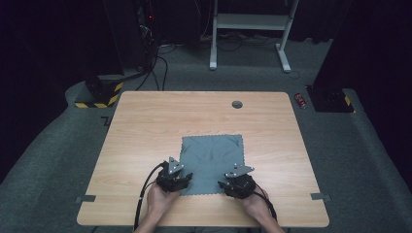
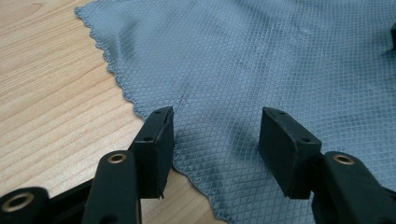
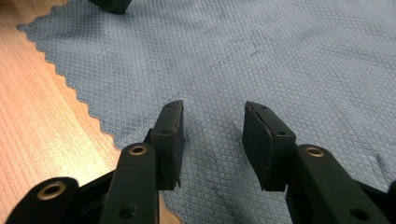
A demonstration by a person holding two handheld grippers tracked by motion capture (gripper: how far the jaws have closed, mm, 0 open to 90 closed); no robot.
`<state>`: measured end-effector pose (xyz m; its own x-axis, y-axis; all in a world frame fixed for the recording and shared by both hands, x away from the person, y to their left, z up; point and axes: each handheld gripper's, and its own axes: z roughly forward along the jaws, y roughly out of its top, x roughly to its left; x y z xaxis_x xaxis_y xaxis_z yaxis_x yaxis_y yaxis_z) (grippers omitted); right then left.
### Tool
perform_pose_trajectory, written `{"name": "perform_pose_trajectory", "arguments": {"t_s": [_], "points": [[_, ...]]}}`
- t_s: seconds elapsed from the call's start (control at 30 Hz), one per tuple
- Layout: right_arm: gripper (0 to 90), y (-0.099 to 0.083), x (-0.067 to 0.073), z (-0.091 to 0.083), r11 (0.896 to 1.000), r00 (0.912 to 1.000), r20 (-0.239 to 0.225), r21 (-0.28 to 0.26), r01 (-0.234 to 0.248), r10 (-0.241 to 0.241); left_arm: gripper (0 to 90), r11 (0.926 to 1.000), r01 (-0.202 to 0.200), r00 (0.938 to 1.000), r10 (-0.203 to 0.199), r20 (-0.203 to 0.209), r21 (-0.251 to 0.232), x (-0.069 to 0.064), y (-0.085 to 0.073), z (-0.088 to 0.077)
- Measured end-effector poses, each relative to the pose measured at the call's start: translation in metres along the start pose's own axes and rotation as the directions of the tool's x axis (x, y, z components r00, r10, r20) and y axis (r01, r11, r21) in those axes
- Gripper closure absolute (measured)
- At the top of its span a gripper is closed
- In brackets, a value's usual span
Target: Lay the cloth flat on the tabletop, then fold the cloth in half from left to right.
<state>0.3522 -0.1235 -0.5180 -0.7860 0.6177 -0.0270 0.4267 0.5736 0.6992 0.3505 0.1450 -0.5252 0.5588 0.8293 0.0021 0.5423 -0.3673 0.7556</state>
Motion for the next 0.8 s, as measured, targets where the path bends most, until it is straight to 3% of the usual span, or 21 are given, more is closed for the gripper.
{"name": "perform_pose_trajectory", "arguments": {"t_s": [0.17, 0.37, 0.57, 0.8], "points": [[58.4, -0.005, 0.000, 0.000, 0.999, 1.0000, 0.000, -0.034, -0.003, 0.003, 45.6, 1.0000, 0.001, 1.0000, -0.001, -0.004, -0.007, -0.001, -0.001, -0.001], [58.8, 0.002, 0.003, 0.000, 0.999, 0.9993, 0.022, 0.004, -0.032, 0.032, 45.4, 0.9990, 0.018, 0.9997, -0.018, 0.015, 0.041, 0.005, 0.007, -0.003], [64.1, 0.006, 0.010, 0.001, 0.999, 0.9994, 0.006, -0.023, -0.035, 0.035, 45.6, 0.9978, 0.061, 0.9978, -0.062, 0.025, 0.027, 0.023, 0.020, -0.009], [63.8, 0.014, 0.014, 0.002, 0.998, 0.9992, -0.028, -0.052, -0.030, 0.028, 44.4, 0.9936, 0.113, 0.9930, -0.113, 0.035, 0.010, 0.044, 0.041, -0.008]]}}
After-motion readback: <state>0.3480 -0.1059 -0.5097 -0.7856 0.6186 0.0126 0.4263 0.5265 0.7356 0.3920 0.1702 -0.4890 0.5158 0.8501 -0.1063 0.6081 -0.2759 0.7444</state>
